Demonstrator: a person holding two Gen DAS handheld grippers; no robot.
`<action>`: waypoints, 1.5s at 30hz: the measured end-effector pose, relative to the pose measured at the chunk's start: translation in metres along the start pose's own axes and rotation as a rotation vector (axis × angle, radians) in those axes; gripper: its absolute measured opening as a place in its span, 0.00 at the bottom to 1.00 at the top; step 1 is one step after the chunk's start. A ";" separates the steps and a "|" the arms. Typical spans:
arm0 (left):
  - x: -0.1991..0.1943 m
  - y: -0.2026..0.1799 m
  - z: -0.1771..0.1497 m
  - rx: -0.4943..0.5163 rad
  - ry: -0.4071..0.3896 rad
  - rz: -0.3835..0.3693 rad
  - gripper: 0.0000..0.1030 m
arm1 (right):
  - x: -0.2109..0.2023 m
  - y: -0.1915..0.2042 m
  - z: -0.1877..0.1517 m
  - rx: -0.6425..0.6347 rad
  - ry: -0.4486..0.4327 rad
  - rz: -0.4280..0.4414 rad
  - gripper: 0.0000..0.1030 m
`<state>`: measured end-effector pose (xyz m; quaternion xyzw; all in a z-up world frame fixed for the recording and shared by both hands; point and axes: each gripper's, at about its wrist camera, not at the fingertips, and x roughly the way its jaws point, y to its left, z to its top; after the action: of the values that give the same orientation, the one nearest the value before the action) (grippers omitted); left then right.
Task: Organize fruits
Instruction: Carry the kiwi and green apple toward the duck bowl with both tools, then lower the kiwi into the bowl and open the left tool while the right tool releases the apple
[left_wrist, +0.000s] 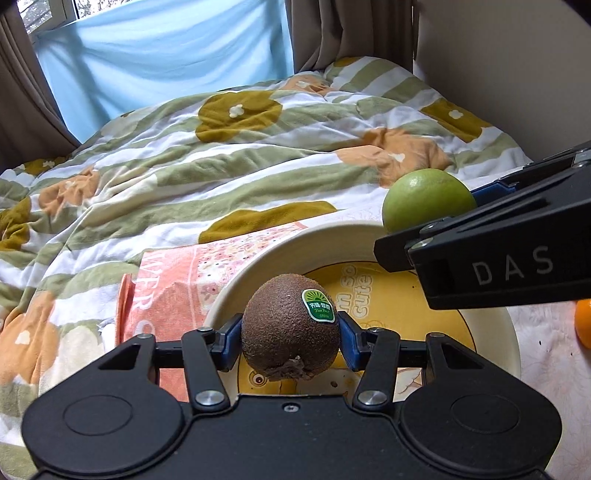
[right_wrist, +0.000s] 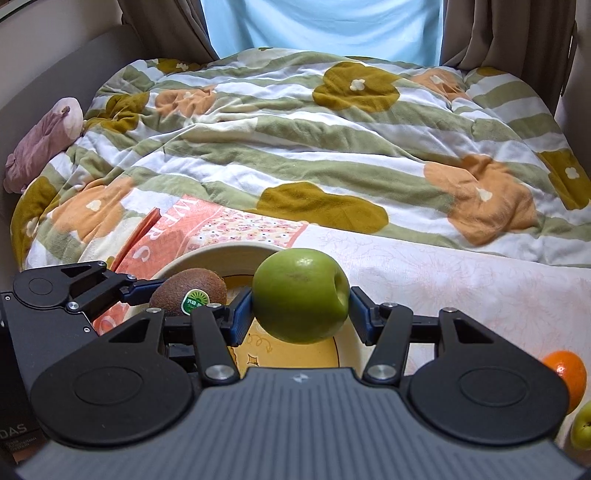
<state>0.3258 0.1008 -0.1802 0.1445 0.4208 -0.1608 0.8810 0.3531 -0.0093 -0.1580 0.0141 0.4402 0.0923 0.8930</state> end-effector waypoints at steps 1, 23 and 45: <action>0.002 -0.002 0.000 0.009 0.002 0.007 0.55 | 0.001 -0.001 -0.001 0.004 0.003 0.000 0.67; -0.058 0.005 -0.028 0.020 -0.051 0.104 1.00 | 0.014 0.001 -0.006 -0.053 0.061 0.059 0.68; -0.078 0.018 -0.029 -0.072 -0.073 0.121 1.00 | 0.017 0.009 -0.010 -0.145 -0.016 0.129 1.00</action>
<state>0.2673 0.1411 -0.1341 0.1320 0.3842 -0.0973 0.9086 0.3542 0.0020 -0.1761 -0.0215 0.4236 0.1812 0.8873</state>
